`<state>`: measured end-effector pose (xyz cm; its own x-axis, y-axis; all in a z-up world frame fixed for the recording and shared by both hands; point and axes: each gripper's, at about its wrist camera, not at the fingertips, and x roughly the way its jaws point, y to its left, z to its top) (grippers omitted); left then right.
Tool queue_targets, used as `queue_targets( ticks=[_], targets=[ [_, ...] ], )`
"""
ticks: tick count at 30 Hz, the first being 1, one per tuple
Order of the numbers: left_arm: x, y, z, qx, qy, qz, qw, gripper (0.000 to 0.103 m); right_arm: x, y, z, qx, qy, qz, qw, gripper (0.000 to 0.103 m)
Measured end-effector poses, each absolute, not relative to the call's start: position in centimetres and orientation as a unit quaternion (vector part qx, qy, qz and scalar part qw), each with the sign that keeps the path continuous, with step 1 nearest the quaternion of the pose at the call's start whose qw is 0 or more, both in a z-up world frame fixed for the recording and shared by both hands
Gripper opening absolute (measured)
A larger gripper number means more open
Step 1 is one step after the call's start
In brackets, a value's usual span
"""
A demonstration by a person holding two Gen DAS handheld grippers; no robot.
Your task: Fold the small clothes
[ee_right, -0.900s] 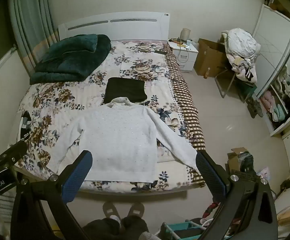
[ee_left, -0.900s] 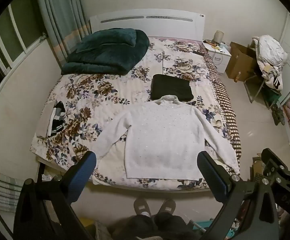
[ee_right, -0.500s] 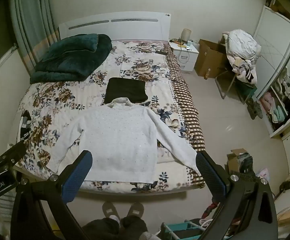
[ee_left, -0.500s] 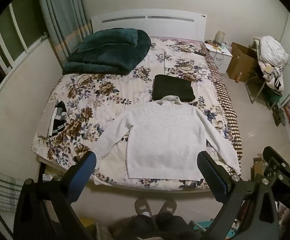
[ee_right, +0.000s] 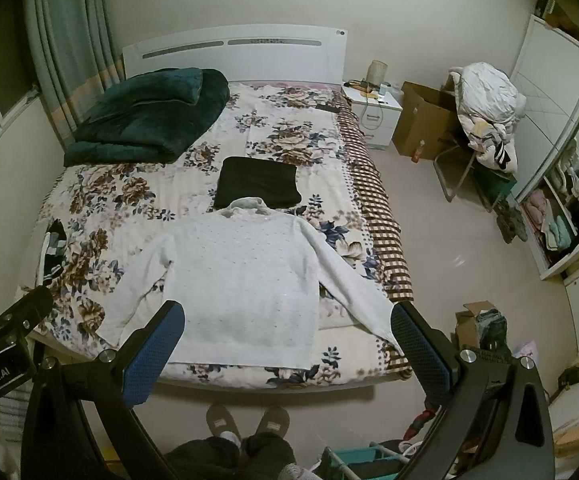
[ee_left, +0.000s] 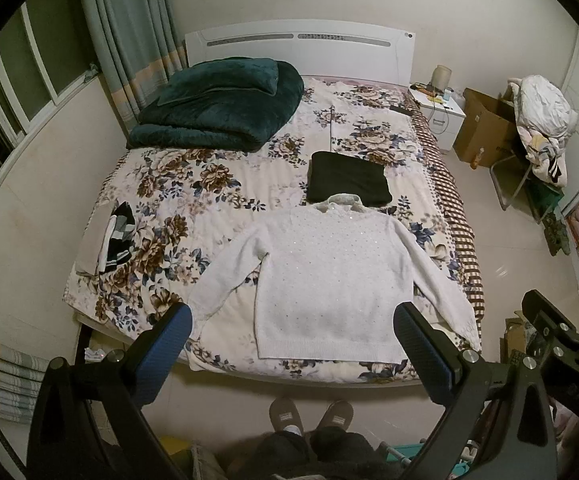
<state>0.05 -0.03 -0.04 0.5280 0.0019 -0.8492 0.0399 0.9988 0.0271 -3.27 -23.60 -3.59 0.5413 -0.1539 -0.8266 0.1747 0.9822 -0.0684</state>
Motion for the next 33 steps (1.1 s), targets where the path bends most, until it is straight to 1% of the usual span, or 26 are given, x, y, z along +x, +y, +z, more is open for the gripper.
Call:
queue_targets(
  ticks=[33],
  targets=[
    [0.1, 0.3, 0.5, 0.016, 0.483, -0.013, 0.875, 0.103, -3.0, -22.4, -2.7, 0.008, 0.466, -0.094, 0.880, 0.103]
  ],
)
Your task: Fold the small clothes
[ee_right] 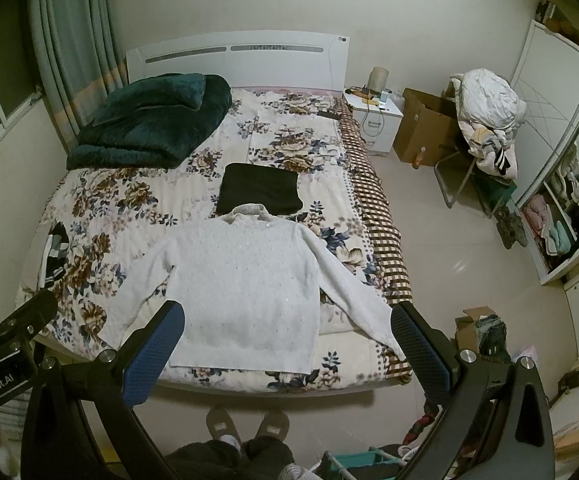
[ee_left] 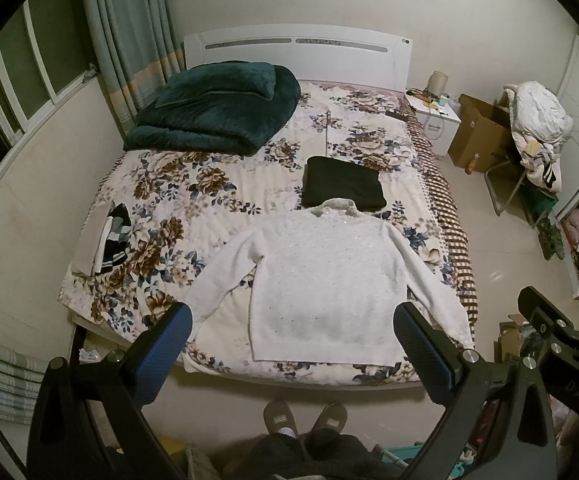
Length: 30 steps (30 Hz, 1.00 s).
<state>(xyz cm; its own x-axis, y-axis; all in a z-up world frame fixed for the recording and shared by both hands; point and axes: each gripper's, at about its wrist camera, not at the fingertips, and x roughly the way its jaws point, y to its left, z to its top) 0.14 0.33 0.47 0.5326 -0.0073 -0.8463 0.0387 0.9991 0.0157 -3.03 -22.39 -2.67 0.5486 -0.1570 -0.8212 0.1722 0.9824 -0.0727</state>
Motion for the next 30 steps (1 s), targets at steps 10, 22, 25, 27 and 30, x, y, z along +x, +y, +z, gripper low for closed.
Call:
queue_targets(
  ticks=[10, 22, 25, 27, 30],
  targets=[
    [0.10, 0.41, 0.45, 0.015, 0.482, -0.014, 0.876, 0.103, -2.96, -22.14, -2.48, 0.007, 0.465, -0.093, 0.881, 0.103],
    [0.08, 0.46, 0.45, 0.014, 0.481, -0.015, 0.876, 0.103, -2.92, -22.15, -2.62, 0.008, 0.463, -0.094, 0.881, 0.103],
    [0.60, 0.04, 0.72, 0.014, 0.481, -0.015, 0.876, 0.103, -2.96, -21.77, -2.08, 0.008, 0.464, -0.094, 0.881, 0.103],
    [0.75, 0.03, 0.83, 0.014, 0.481, -0.015, 0.876, 0.103, -2.97, -21.77, -2.12, 0.007, 0.464, -0.094, 0.881, 0.103],
    [0.72, 0.03, 0.79, 0.013, 0.481, -0.015, 0.876, 0.103, -3.01, -22.00, -2.34, 0.007, 0.463, -0.094, 0.881, 0.103]
  ],
)
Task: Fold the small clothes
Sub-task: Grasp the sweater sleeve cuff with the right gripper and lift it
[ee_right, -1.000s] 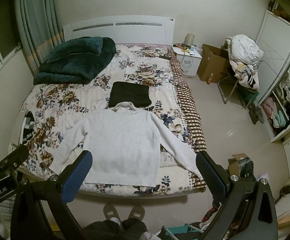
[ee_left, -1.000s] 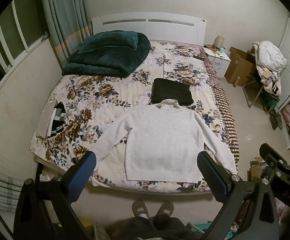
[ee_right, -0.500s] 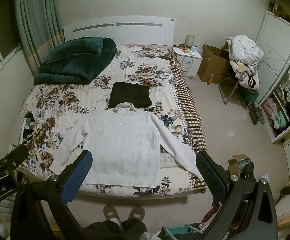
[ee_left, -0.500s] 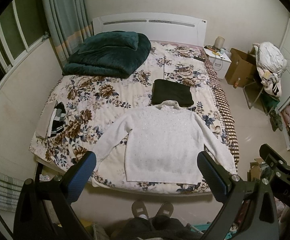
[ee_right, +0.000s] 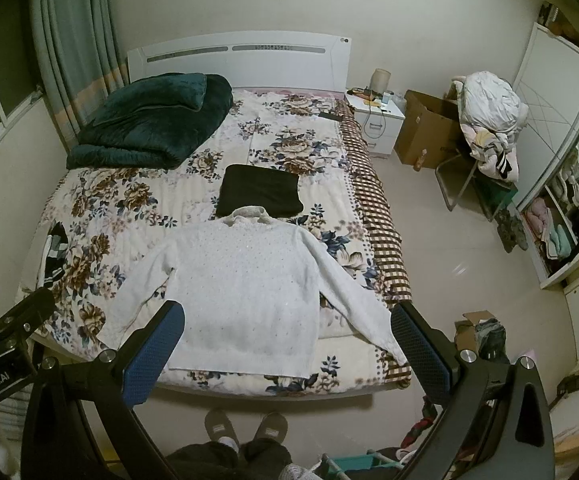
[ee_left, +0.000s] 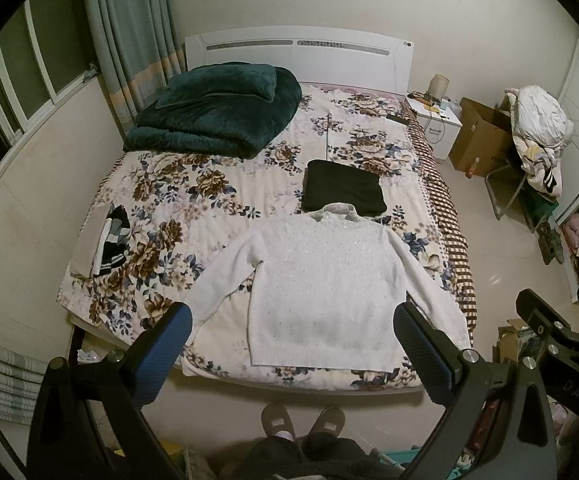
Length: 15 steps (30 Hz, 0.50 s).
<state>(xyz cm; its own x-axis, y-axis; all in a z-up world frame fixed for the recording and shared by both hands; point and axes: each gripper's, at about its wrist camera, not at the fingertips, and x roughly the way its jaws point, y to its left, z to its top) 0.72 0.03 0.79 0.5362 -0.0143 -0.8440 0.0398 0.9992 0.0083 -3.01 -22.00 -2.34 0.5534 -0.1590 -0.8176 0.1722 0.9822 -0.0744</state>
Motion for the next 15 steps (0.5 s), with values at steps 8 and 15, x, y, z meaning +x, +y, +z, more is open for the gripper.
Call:
queue_targets(
  ticks=[8, 15],
  targets=[
    [1.8, 0.0, 0.4, 0.016, 0.481, -0.012, 0.876, 0.103, -1.1, -21.5, -1.0, 0.023, 0.472, -0.099, 0.876, 0.103],
    [7.8, -1.6, -5.9, 0.054, 0.453, 0.013, 0.890, 0.103, 2.9, -26.6, -8.9, 0.096, 0.507, -0.163, 0.841, 0.103]
  ],
)
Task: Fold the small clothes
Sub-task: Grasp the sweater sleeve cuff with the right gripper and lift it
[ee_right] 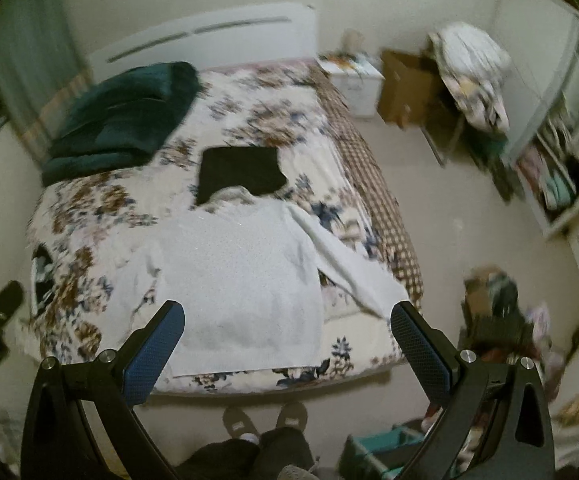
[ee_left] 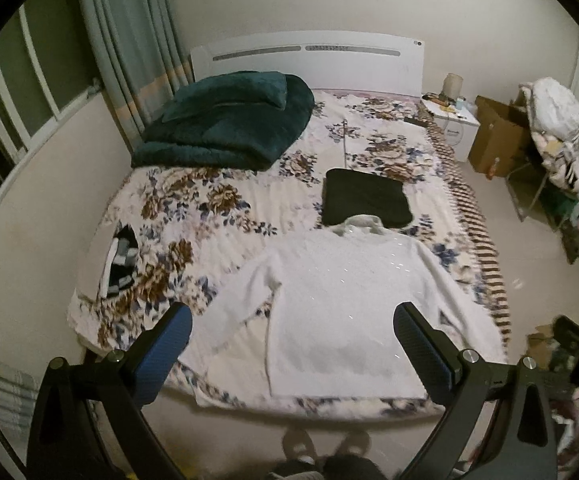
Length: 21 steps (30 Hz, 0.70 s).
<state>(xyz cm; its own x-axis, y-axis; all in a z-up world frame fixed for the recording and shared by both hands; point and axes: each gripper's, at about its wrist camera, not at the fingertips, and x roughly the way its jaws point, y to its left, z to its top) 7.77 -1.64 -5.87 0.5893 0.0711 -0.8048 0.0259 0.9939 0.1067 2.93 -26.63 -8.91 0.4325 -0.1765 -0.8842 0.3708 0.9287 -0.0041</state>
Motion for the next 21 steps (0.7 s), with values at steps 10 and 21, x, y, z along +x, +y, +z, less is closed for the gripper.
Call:
queue_targets(
  ticks=[10, 21],
  targets=[
    [16.5, -7.2, -24.1, 0.098, 0.514, 0.024, 0.852, 0.103, 4.2, -44.4, -33.2, 0.254, 0.568, -0.295, 0.725, 0.103],
    [24.4, -13.5, -40.8, 0.110, 0.573, 0.071, 0.809, 0.103, -2.0, -62.6, -60.0, 0.451, 0.552, -0.394, 0.580, 0.103]
  ],
)
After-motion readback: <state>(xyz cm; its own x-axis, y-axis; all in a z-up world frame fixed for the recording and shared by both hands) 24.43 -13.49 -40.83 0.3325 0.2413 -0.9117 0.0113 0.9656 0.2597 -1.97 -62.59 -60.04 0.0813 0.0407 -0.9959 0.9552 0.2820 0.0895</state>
